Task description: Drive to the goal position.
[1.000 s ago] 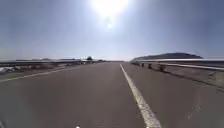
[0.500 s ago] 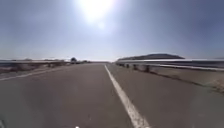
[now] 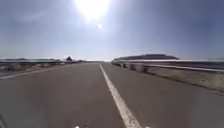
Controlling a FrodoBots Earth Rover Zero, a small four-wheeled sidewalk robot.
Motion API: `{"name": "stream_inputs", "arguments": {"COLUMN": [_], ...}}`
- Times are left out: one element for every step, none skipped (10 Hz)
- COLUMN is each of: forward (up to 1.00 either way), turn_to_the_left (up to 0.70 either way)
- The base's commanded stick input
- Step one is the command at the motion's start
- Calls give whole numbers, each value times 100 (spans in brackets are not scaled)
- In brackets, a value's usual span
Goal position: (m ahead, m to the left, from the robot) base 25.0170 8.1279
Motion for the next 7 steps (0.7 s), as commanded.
{"name": "stream_inputs", "arguments": {"forward": [70,70,70,70,70,70,70], "turn_to_the_left": [0,0,0,0,0,0,17]}}
